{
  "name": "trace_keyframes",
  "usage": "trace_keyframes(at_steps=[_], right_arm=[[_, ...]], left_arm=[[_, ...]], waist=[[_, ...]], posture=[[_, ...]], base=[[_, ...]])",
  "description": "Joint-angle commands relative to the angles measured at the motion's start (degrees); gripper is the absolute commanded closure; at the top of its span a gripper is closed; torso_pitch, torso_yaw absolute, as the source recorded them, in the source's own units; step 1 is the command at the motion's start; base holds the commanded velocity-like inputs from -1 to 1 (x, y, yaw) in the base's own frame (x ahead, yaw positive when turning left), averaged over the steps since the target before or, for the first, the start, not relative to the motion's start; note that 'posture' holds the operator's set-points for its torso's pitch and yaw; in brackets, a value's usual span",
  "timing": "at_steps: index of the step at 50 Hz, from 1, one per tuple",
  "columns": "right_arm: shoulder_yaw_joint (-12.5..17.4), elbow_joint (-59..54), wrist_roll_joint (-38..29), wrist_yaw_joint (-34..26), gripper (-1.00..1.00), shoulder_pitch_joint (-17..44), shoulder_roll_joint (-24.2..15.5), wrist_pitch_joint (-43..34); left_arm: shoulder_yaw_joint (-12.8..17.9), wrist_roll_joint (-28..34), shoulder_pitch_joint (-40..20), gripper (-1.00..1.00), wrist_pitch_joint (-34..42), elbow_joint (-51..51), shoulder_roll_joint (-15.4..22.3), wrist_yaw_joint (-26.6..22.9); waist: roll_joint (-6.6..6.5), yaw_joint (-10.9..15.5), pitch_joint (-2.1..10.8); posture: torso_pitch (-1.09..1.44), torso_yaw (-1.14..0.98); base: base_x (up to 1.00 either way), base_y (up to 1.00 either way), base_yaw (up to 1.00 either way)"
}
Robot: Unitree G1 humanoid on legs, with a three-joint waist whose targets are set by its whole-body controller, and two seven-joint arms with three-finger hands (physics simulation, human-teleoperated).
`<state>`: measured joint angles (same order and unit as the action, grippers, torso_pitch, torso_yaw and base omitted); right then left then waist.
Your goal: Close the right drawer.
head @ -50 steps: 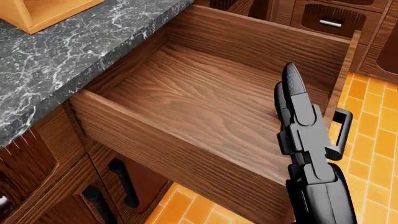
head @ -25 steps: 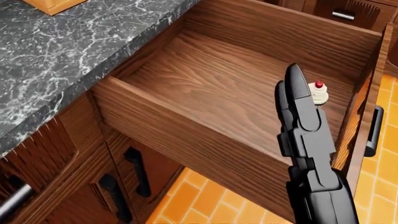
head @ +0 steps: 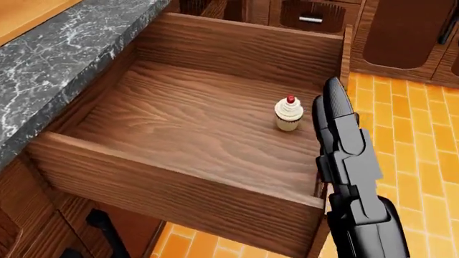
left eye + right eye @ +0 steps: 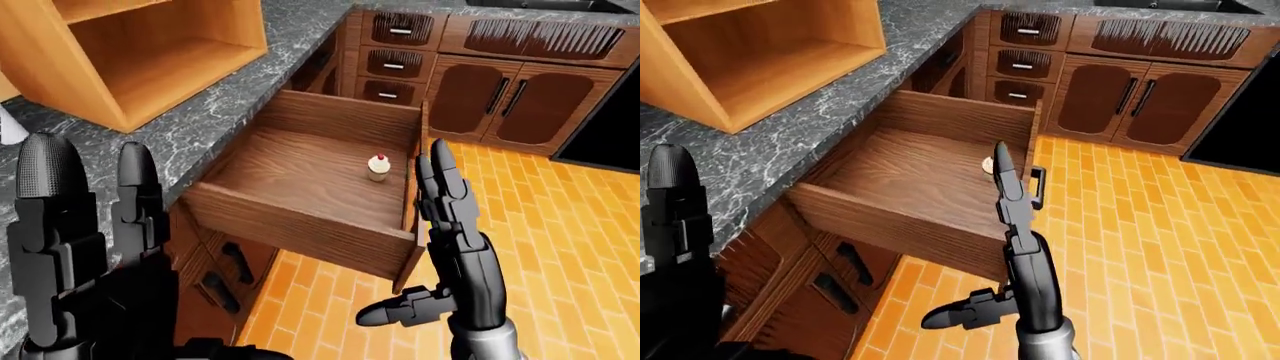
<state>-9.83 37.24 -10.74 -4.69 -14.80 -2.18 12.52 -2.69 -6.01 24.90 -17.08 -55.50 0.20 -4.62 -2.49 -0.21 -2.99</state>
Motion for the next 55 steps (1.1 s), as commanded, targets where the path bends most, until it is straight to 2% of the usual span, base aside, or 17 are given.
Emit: trace_keyframes(at_steps=[1, 5, 7, 8, 9, 10, 13, 16, 18, 21, 22, 27, 46, 47, 48, 49, 55], right_arm=[[0.2, 2.6, 0.2, 0.5, -1.0, 0.6, 0.0, 1.4], [0.1, 2.8, 0.0, 0.5, -1.0, 0.8, 0.1, 0.9], [0.0, 2.9, 0.0, 0.5, -1.0, 0.8, 0.1, 0.9], [0.0, 2.8, 0.0, 0.5, -1.0, 0.7, 0.1, 0.9], [0.0, 2.8, 0.0, 0.5, -1.0, 0.8, 0.1, 0.9], [0.1, 2.8, 0.0, 0.5, -1.0, 0.8, 0.0, 0.9], [0.1, 2.9, 0.1, 0.5, -1.0, 0.7, 0.0, 0.8], [0.7, 3.3, 0.5, 0.8, -1.0, 1.3, 0.4, -0.7], [1.1, 3.3, 0.1, 1.2, -1.0, 1.8, 0.7, -2.4], [1.0, 3.2, 0.3, 1.3, -1.0, 1.9, 0.7, -3.0], [1.0, 3.3, 0.2, 1.3, -1.0, 1.9, 0.7, -3.1], [1.0, 3.5, 0.3, 1.4, -1.0, 2.0, 0.6, -3.2], [0.6, 3.4, -1.1, 1.6, -1.0, 1.6, 0.3, -1.4], [0.7, 3.1, -0.9, 1.7, -1.0, 1.5, 0.3, -1.0], [0.7, 3.1, -0.3, 1.5, -1.0, 1.4, 0.3, -0.9], [0.7, 3.1, -0.8, 1.6, -1.0, 1.5, 0.3, -1.0], [0.7, 2.5, -0.9, 1.6, -1.0, 1.6, 0.4, -0.8]], left_arm=[[-0.1, -0.1, -0.2, -1.0, -1.3, -1.7, -0.1, -0.2], [0.0, -0.3, -0.3, -1.0, -1.7, -1.2, -0.1, -0.4], [0.0, -0.3, -0.2, -1.0, -1.8, -1.2, -0.1, -0.5], [0.1, -0.4, -0.2, -1.0, -2.1, -0.9, -0.1, -0.6], [0.2, -0.4, -0.2, -1.0, -2.3, -0.7, -0.1, -0.6], [0.2, -0.5, -0.1, -1.0, -2.6, -0.4, -0.1, -0.7], [0.3, -0.6, 0.0, -1.0, -3.3, 0.1, -0.2, -0.9], [0.1, -0.3, 0.1, -1.0, -2.8, -0.4, -0.3, -0.7], [-0.1, 0.0, 0.1, -1.0, -2.3, -1.0, -0.2, -0.5], [-0.4, 0.2, 0.1, -1.0, -1.6, -1.7, -0.1, -0.2], [-0.5, 0.2, 0.1, -1.0, -1.6, -1.8, -0.1, -0.1], [-0.5, 0.2, 0.2, -1.0, -1.9, -1.5, 0.0, -0.1], [0.0, -0.2, 0.0, -1.0, -3.0, -0.1, -0.2, -0.7], [-0.1, -0.2, 0.0, -1.0, -3.0, 0.0, -0.2, -0.6], [-0.2, -0.1, 0.0, -1.0, -3.0, 0.0, -0.1, -0.6], [-0.2, -0.1, 0.0, -1.0, -3.1, 0.0, -0.1, -0.6], [-0.2, -0.2, 0.0, -1.0, -3.3, 0.3, 0.0, -0.5]], waist=[[0.18, 0.1, 0.28], [2.81, 0.6, 0.12], [5.56, 0.5, 1.01], [5.75, 0.3, 1.6], [4.73, -0.5, 0.43], [5.23, -0.4, 0.05], [3.73, -0.9, 0.3], [2.31, -0.3, -0.73], [1.74, -1.2, -0.27], [-0.65, -2.0, 1.41], [1.02, -1.5, 0.82], [2.87, 0.0, 1.99], [2.86, 0.7, 2.97], [2.65, 0.6, 3.78], [2.52, 0.5, 1.83], [2.4, 0.4, 0.91], [1.42, 0.3, 0.23]], posture=[[0.0, 0.0], [0.0, 0.0], [0.0, 0.0], [0.0, 0.0], [0.0, 0.0], [0.0, 0.0], [0.0, 0.0], [0.0, 0.0], [0.0, 0.0], [0.0, 0.0], [0.0, 0.0], [0.0, 0.0], [0.0, 0.0], [0.0, 0.0], [0.0, 0.0], [0.0, 0.0], [0.0, 0.0]], base=[[0.0, 0.0, -0.47], [0.0, 0.0, -0.46], [0.0, 0.0, -0.46], [0.0, 0.0, -0.47], [0.0, 0.0, -0.46], [0.0, 0.0, -0.46], [0.0, 0.0, -0.44], [0.0, 0.0, -0.2], [0.0, 0.0, 0.0], [0.0, 0.0, 0.0], [0.0, 0.0, 0.0], [0.0, 0.0, 0.0], [0.0, 0.0, 0.0], [0.09, 0.0, 0.0], [0.12, 0.0, 0.0], [0.12, 0.0, 0.0], [0.12, 0.0, 0.0]])
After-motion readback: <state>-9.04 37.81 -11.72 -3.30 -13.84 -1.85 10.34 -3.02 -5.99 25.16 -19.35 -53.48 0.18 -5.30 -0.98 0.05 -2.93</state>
